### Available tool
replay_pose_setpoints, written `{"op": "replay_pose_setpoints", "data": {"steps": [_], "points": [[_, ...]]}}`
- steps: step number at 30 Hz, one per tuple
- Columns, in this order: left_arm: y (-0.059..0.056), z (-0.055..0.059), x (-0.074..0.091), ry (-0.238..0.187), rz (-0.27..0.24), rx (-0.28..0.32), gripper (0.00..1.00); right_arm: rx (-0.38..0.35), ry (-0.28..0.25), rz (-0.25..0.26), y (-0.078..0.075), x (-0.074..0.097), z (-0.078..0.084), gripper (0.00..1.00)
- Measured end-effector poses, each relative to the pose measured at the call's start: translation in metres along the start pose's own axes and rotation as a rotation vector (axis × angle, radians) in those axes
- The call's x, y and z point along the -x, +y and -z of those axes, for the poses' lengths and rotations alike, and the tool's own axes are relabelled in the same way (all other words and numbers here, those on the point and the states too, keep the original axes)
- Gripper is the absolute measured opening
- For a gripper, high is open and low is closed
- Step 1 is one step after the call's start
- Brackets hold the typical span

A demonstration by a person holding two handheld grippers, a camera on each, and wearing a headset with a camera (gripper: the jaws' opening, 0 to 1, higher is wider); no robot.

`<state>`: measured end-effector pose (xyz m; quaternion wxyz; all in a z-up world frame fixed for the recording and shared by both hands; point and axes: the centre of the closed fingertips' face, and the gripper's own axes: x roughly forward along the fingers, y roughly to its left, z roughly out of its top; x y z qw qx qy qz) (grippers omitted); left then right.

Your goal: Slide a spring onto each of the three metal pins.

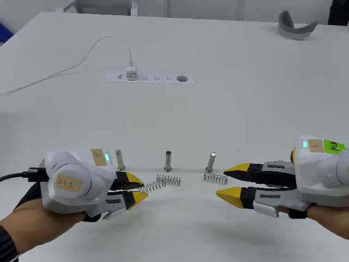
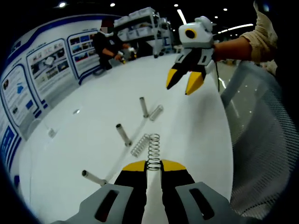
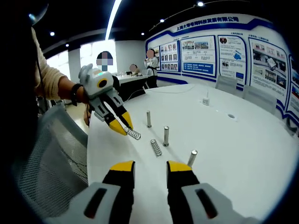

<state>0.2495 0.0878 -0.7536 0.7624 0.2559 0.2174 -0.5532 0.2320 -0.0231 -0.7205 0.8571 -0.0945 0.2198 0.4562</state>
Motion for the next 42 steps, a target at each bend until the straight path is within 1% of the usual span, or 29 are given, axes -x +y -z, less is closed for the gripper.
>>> {"op": "replay_pose_setpoints", "data": {"steps": [8,11,18,23,31,35,42], "points": [[-0.019,-0.021,-0.003,-0.034,0.053,-0.053,0.09,0.017,0.002,-0.065,0.014,-0.011,-0.006,0.26],[-0.025,-0.028,-0.004,-0.046,0.073,-0.07,0.09,0.019,-0.002,-0.087,0.018,-0.015,-0.009,0.26],[-0.038,-0.042,-0.005,-0.074,0.111,-0.105,0.09,0.026,0.005,-0.138,0.029,-0.02,-0.009,0.24],[-0.045,-0.047,-0.005,-0.087,0.132,-0.128,0.09,0.02,0.004,-0.173,0.036,-0.022,-0.01,0.23],[-0.052,-0.053,-0.006,-0.106,0.146,-0.153,0.09,0.005,0.014,-0.223,0.046,-0.023,-0.008,0.18],[-0.053,-0.056,-0.006,-0.114,0.148,-0.16,0.09,-0.001,0.017,-0.239,0.05,-0.023,-0.008,0.15],[-0.054,-0.055,-0.006,-0.116,0.149,-0.162,0.09,-0.009,0.02,-0.248,0.052,-0.022,-0.01,0.13]]}}
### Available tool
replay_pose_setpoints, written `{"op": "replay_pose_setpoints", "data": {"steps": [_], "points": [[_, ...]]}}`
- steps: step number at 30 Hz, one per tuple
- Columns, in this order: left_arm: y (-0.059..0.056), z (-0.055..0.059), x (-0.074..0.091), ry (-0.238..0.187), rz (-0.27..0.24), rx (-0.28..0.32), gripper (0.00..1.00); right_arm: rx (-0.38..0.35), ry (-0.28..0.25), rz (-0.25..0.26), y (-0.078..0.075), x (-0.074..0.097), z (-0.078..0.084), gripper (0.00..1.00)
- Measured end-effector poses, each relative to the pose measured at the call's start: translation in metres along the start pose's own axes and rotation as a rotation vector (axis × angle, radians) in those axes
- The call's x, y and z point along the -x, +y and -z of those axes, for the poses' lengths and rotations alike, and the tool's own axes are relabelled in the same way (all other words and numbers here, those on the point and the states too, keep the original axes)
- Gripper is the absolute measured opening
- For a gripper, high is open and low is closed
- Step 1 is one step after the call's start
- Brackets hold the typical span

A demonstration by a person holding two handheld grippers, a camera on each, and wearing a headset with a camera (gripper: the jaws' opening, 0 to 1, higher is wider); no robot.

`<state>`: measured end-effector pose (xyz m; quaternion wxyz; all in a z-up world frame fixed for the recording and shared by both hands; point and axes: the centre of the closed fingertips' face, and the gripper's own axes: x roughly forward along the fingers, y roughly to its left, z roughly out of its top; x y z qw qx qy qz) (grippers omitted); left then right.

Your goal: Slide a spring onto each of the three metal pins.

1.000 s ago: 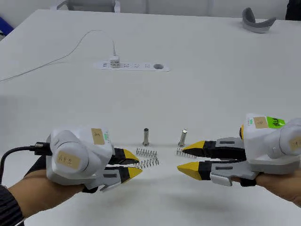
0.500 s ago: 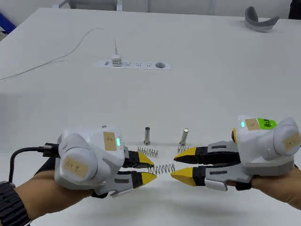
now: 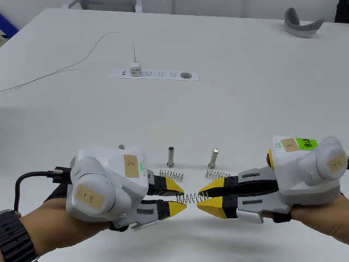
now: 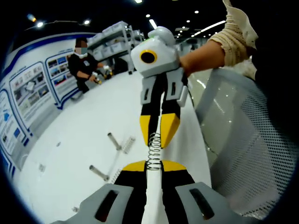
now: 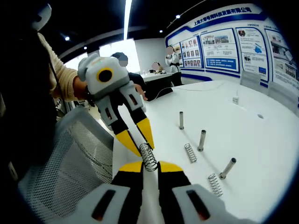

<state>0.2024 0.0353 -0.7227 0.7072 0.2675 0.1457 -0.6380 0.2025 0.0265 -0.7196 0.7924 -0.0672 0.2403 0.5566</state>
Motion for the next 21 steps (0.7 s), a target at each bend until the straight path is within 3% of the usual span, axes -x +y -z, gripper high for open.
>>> {"op": "replay_pose_setpoints", "data": {"steps": [21], "points": [[-0.002,0.004,-0.004,-0.009,-0.006,0.062,0.09,0.105,-0.009,-0.024,0.013,-0.012,-0.033,0.12]]}}
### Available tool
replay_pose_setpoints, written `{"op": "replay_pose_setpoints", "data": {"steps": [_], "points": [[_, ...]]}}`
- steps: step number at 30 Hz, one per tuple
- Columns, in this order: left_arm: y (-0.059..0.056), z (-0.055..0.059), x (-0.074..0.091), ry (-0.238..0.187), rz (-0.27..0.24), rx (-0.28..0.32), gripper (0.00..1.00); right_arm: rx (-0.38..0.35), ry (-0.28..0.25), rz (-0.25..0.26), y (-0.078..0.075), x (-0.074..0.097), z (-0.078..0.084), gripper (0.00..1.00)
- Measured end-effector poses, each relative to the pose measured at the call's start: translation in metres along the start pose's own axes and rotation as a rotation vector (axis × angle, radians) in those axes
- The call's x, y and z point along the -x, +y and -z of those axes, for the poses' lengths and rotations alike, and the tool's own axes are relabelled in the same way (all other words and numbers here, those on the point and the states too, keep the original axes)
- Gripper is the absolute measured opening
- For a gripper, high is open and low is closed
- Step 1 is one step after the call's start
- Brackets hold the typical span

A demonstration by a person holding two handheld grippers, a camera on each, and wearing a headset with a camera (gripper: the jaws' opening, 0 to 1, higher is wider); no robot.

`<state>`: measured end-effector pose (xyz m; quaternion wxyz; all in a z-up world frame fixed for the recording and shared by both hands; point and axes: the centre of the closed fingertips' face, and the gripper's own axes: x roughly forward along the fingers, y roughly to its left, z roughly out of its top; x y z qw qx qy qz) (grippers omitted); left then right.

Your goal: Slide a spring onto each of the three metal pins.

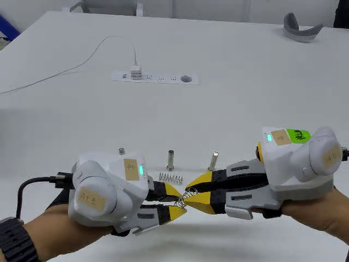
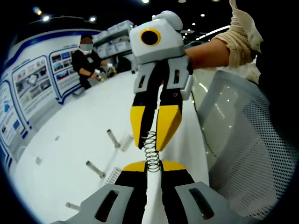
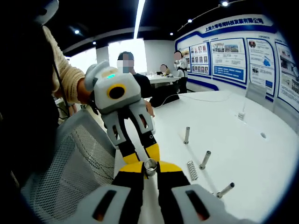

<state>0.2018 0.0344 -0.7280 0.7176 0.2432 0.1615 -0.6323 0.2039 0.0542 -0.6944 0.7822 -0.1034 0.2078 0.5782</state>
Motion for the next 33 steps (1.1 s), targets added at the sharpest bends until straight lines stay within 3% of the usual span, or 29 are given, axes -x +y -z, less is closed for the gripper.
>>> {"op": "replay_pose_setpoints", "data": {"steps": [8,22,33], "points": [[-0.001,0.002,0.0,-0.014,-0.01,0.042,0.09,0.03,0.001,-0.015,0.006,-0.012,-0.006,0.11],[0.003,0.007,0.006,-0.048,-0.063,0.109,0.12,0.038,-0.002,-0.012,0.002,-0.021,-0.011,0.11],[0.008,0.01,0.015,-0.077,-0.103,0.151,0.22,0.043,-0.006,-0.021,0.001,-0.026,-0.015,0.11]]}}
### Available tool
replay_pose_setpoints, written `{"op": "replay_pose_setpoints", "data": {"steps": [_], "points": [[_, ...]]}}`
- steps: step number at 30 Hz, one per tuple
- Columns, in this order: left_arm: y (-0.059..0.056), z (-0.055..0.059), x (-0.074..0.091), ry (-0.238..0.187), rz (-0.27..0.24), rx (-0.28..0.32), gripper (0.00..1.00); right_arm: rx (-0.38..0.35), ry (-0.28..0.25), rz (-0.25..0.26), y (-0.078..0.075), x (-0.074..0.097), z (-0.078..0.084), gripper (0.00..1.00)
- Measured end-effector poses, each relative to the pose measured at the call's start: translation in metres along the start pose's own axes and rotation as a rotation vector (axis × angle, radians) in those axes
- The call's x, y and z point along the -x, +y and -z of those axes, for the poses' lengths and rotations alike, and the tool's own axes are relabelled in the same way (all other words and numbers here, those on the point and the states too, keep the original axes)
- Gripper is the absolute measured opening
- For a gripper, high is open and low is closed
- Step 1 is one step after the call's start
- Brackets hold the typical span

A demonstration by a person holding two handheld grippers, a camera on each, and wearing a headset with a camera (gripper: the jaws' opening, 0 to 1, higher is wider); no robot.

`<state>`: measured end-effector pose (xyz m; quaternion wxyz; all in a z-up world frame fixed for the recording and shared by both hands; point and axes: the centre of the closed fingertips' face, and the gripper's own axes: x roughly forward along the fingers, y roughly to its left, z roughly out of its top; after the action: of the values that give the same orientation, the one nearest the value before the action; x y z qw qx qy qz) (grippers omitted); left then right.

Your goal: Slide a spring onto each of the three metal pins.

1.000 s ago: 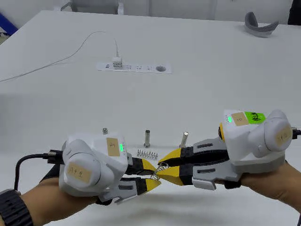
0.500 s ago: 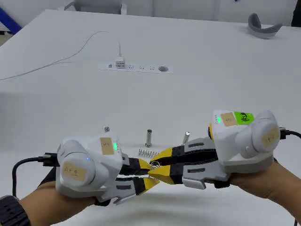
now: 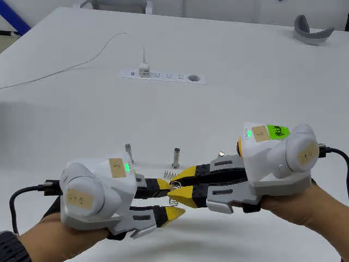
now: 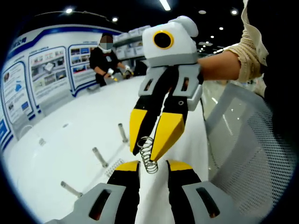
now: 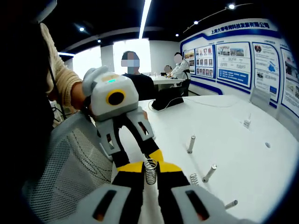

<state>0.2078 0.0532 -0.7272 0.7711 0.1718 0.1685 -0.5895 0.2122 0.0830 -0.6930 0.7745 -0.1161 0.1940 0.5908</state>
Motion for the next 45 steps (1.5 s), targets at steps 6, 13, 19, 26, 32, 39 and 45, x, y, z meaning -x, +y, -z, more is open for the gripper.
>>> {"op": "replay_pose_setpoints", "data": {"steps": [6,13,19,26,32,39,45], "points": [[0.009,0.001,0.01,-0.025,-0.026,0.038,0.29,0.002,-0.002,0.002,-0.001,-0.001,-0.002,0.11],[0.021,0.0,0.024,-0.038,-0.065,0.05,0.34,0.004,-0.006,0.003,-0.003,-0.003,-0.004,0.11],[0.029,0.001,0.036,-0.048,-0.09,0.066,0.39,0.004,-0.008,0.006,-0.005,-0.004,-0.005,0.12],[0.036,0.006,0.048,-0.052,-0.122,0.092,0.43,0.009,-0.007,0.006,-0.009,-0.005,-0.007,0.12],[0.043,0.009,0.057,-0.064,-0.159,0.114,0.46,0.019,-0.008,0.007,-0.014,-0.009,-0.012,0.12],[0.053,0.014,0.069,-0.071,-0.205,0.137,0.47,0.036,-0.017,0.012,-0.024,-0.014,-0.021,0.12],[0.057,0.022,0.08,-0.08,-0.249,0.169,0.48,0.047,-0.034,0.021,-0.033,-0.022,-0.031,0.11]]}}
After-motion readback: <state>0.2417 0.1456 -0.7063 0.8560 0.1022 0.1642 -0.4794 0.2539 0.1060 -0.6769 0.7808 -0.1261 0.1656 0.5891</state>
